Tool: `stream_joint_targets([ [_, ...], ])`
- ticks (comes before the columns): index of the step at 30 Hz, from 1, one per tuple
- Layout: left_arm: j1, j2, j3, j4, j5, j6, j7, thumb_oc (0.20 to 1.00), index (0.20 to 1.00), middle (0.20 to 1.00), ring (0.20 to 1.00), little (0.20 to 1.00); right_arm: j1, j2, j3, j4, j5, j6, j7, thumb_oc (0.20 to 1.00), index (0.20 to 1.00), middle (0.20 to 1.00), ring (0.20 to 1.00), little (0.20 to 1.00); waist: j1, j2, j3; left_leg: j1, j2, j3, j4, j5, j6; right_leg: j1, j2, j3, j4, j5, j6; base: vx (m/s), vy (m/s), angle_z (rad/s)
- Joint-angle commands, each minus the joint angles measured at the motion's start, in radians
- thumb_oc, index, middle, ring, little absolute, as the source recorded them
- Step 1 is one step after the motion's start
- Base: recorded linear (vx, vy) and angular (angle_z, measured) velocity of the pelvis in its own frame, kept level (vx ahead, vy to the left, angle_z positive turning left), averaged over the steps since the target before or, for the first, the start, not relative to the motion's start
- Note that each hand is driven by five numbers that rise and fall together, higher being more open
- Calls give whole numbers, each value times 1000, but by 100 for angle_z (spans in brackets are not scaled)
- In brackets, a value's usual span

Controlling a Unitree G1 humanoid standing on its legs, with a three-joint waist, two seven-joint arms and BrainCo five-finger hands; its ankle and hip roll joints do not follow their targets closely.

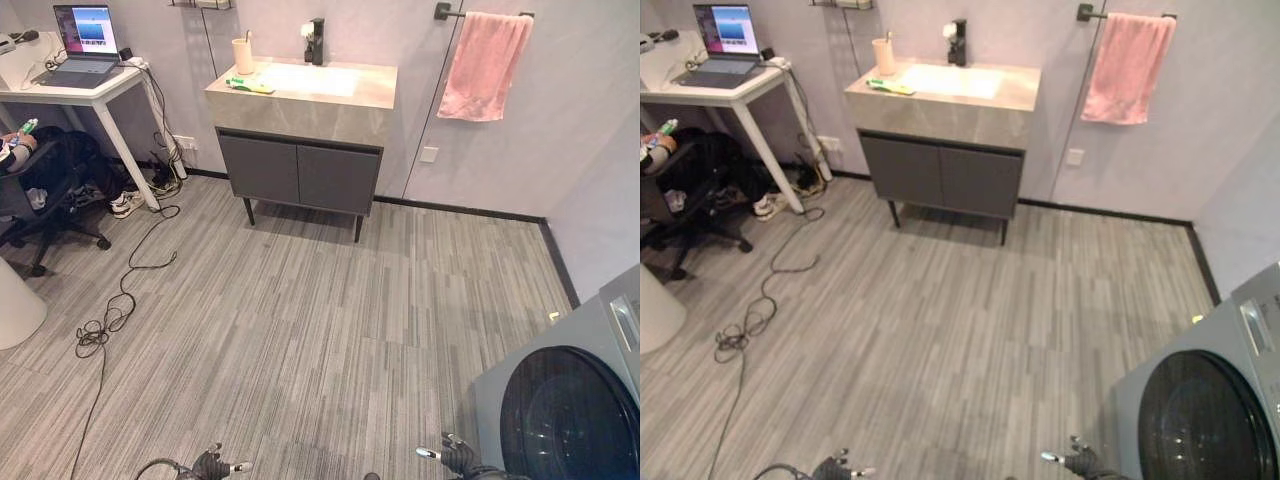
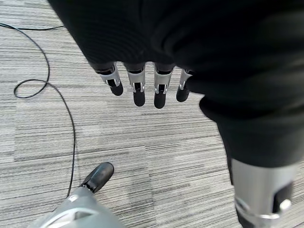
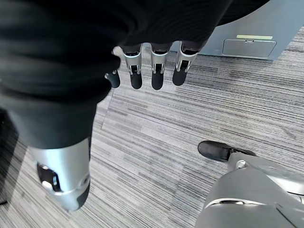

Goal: Put brush and paste in cup on sink, flatten towel.

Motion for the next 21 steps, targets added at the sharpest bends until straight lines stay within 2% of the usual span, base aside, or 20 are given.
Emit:
stream_joint_targets([
  [1,-65,-11,8,26,-16,-45,26,1000,1000,1000,1000,1000,-60,-16,-7,-3,15,-35,-34,1000,1000,1000,1000,1000,18,-8,15,-6,34,-7,73,12,-30,-48,-22,-33,125,-32,31,-43,-36,-1],
  [3,-76,-10,5,9,-40,-55,42,1000,1000,1000,1000,1000,-72,-21,1,-28,22,-45,-42,1000,1000,1000,1000,1000,25,-21,54,-70,43,-36,214,-33,-28,-73,-26,-22,203,-66,18,-135,-75,0],
  [4,-94,-9,-1,-15,-63,-63,62,1000,1000,1000,1000,1000,-81,-26,20,-63,7,-48,-56,1000,1000,1000,1000,1000,22,-27,90,-130,66,-59,317,-74,-22,-133,-25,-24,320,-111,12,-140,-60,2],
  [6,-94,-9,-1,-15,-63,-63,62,1000,1000,1000,1000,1000,-81,-26,20,-63,7,-48,-56,1000,1000,1000,1000,1000,21,-27,88,-135,67,-60,321,-76,-22,-137,-25,-24,323,-113,12,-51,-30,13],
  [7,-100,-7,-4,-24,-72,-72,77,1000,1000,1000,1000,1000,-91,-17,30,-57,14,-51,-66,1000,1000,1000,1000,1000,23,-31,95,-155,83,-61,378,-107,-16,-170,-35,-28,396,-136,13,-5,-23,15],
  [13,-99,-5,0,-22,-79,-80,90,1000,1000,1000,1000,1000,-96,-4,52,-41,-2,-56,-73,1000,1000,1000,1000,1000,28,-36,100,-158,89,-56,417,-138,-10,-182,-44,-31,430,-149,16,-1,-4,2],
  [21,-100,-15,-32,-10,-50,-86,86,1000,1000,1000,1000,1000,-104,10,76,-19,-2,-57,-79,1000,1000,1000,1000,1000,29,-30,85,-130,63,-43,351,-115,0,-143,-38,-23,325,-108,15,11,22,-4],
])
